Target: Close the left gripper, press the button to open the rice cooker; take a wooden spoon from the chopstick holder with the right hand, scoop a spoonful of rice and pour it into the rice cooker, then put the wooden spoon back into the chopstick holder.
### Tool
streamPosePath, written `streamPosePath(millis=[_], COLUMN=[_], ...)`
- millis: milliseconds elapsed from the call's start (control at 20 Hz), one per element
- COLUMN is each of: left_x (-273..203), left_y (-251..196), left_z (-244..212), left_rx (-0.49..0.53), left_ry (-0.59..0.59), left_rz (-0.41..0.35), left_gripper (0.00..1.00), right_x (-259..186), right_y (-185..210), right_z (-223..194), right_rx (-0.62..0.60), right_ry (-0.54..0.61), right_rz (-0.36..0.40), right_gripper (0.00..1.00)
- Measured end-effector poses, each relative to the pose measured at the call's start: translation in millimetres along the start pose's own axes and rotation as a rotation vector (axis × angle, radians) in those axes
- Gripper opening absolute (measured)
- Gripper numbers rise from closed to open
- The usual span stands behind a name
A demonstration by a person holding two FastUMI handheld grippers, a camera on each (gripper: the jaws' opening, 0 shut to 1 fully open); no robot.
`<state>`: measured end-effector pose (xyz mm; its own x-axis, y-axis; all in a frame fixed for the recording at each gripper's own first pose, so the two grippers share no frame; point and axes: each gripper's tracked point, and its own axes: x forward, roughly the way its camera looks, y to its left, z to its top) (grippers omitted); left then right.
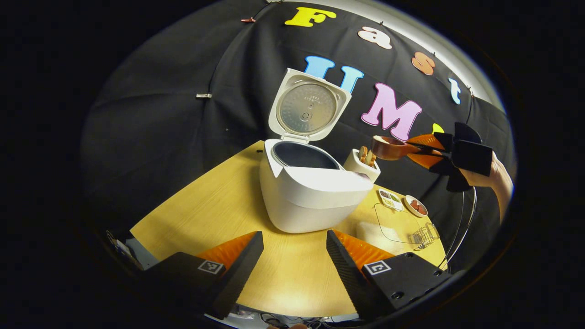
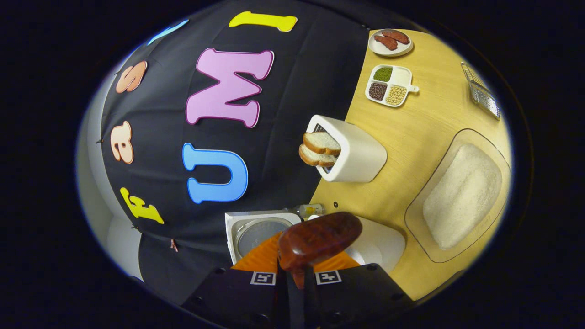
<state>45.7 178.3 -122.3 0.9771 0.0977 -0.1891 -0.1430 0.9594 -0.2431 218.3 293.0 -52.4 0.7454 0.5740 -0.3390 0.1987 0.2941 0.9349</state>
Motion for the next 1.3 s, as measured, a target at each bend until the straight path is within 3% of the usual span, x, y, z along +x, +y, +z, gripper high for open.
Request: streamPosePath(millis=[350,850,1300], left_x=[9,5,-8], left_y=[29,33,37], left_z=[25,27,19], left_rx=[0.034,0.051,0.025], left_ry=[-0.050,-0.049,-0.022], left_rz=[0.070,0.069,0.077], left_gripper=[0.96,0.95,0.96], right_x=[69,120,147], right_y=[26,37,44], right_z=[-50,-105,-105], right_rx=[-0.197,-0.790,-1.056], right_ry=[0.025,-0.004,-0.071], right_rz=[0.006,0.000,0.012], right_gripper=[0.17,0.16,0.16])
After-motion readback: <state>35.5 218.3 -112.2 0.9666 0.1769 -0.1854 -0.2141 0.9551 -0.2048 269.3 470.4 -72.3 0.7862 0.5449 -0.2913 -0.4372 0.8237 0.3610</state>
